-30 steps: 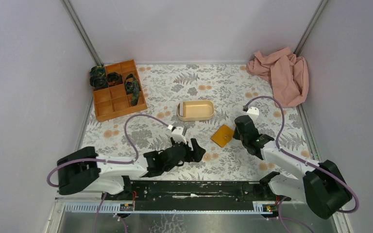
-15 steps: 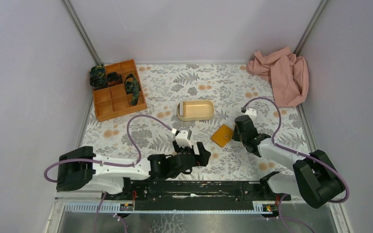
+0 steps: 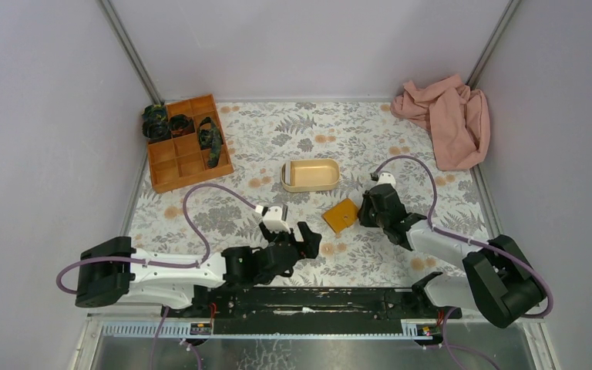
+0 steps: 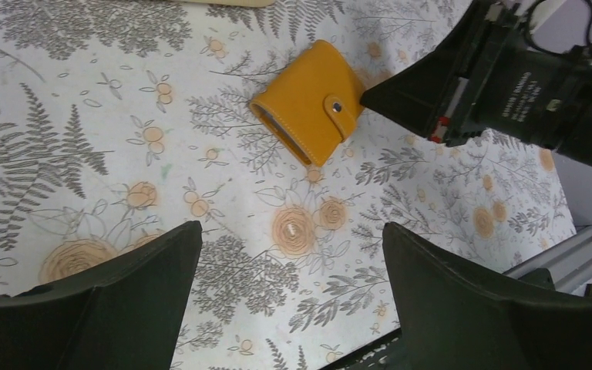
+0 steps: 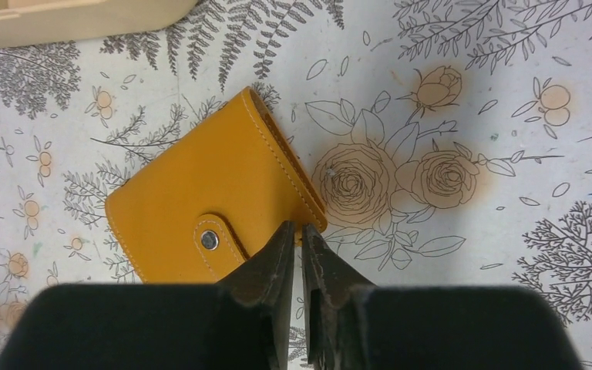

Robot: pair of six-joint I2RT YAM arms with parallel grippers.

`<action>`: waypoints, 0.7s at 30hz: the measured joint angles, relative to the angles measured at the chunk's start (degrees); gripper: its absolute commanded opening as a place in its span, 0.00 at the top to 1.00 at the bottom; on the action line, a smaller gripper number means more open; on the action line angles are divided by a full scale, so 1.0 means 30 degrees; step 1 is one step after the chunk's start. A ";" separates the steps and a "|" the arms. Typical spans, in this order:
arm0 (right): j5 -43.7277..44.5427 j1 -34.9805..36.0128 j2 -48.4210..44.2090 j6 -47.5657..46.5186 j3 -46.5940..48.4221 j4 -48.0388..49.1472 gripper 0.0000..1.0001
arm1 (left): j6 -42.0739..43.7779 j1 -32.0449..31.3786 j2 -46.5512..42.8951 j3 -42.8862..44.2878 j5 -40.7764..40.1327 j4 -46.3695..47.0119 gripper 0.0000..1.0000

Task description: Take the credit cards out of the card holder

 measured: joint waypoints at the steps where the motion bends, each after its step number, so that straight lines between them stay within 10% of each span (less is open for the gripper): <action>1: 0.0036 0.0058 -0.0146 -0.0058 0.0000 -0.0044 0.82 | 0.0029 0.0000 -0.0204 -0.0284 -0.0058 0.0044 0.05; 21: 0.1333 0.0124 0.4197 -0.0823 0.3031 -0.0073 0.75 | 0.0058 0.0000 0.0517 -0.1319 0.0066 0.2506 0.03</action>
